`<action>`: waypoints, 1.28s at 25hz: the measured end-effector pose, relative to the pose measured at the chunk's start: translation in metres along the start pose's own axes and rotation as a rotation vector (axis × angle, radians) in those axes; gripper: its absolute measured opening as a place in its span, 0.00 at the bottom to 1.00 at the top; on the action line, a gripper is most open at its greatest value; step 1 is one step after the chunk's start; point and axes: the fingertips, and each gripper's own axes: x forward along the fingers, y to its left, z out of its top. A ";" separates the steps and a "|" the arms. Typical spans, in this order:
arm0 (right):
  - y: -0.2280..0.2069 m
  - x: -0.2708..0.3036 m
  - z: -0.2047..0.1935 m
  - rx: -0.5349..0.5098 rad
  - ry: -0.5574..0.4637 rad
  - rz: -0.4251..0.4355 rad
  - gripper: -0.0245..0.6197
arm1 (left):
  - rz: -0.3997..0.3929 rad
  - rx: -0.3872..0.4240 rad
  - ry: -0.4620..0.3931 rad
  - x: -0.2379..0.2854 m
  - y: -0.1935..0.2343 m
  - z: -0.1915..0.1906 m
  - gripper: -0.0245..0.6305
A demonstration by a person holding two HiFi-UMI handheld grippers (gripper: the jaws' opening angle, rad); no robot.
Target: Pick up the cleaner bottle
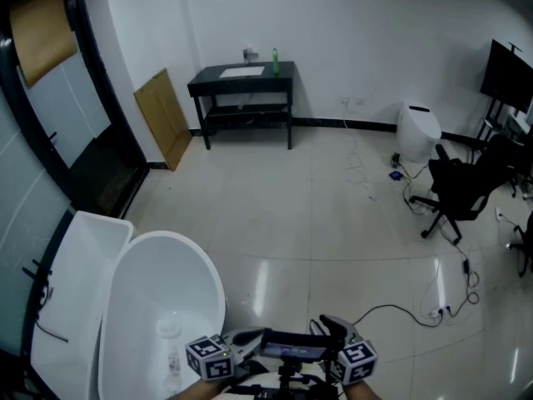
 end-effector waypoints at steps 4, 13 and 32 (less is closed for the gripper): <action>-0.015 0.013 0.027 0.013 -0.010 -0.005 0.23 | 0.004 -0.009 -0.005 0.026 0.016 0.021 0.06; -0.073 0.080 0.071 0.042 -0.019 -0.070 0.26 | -0.010 -0.007 -0.024 0.080 0.094 0.083 0.06; -0.116 0.279 0.218 0.014 -0.030 -0.100 0.28 | 0.006 -0.022 -0.096 0.112 0.274 0.235 0.11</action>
